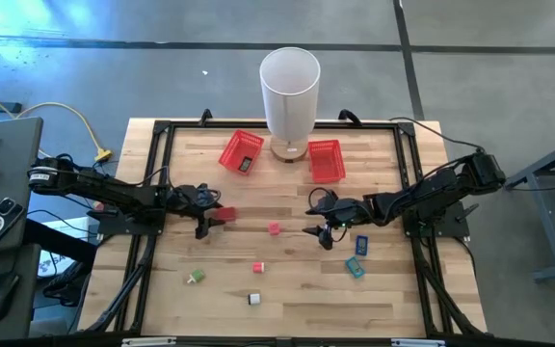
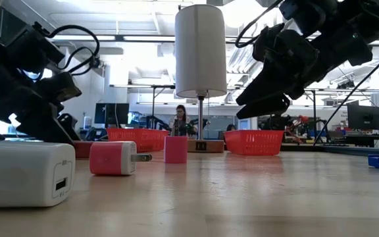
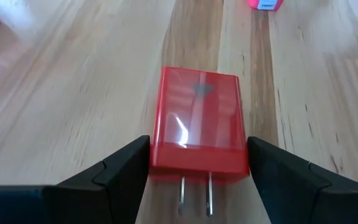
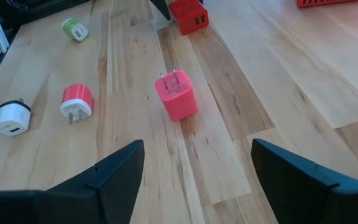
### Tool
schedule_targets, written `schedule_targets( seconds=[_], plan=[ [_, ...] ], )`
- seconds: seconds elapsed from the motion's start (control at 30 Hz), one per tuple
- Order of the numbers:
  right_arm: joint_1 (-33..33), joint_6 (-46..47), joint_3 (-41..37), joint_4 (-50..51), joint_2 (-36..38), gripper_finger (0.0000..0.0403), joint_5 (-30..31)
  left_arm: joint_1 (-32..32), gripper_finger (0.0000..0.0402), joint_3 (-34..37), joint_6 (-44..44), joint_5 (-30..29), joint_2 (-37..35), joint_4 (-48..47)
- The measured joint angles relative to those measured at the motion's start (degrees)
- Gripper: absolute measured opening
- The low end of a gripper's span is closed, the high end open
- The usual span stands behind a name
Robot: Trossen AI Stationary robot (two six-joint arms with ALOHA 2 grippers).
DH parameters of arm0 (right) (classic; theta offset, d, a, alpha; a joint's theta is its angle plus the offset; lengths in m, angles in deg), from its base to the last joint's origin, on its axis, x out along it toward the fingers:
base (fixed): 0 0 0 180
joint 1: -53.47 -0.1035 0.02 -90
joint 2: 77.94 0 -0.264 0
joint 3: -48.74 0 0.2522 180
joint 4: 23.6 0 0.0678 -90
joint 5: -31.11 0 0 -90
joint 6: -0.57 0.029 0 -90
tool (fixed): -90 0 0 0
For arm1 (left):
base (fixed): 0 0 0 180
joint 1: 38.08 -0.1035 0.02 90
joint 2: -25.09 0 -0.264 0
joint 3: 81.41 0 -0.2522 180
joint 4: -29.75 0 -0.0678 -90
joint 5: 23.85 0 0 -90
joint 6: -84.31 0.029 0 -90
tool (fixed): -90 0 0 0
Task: Sort adapters and digital timers
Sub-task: Put the red charger adapter into the right red bin
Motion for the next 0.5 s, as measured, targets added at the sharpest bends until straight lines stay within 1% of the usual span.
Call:
schedule_targets(
  seconds=[0.1,0.23,0.5],
  plan=[
    [0.0,0.0,0.0,0.0,0.0,0.0286,0.0,0.0,0.0258,0.0,0.7,-0.1,1.0,-0.1],
    [0.0,0.0,0.0,-0.4,0.0,0.0286,0.0,0.1,0.0258,-0.1,0.4,-2.8,4.4,1.5],
    [0.0,-0.1,0.0,-1.2,0.0,0.0286,0.0,1.9,0.0258,-0.1,4.8,-5.2,13.4,12.6]
  ],
)
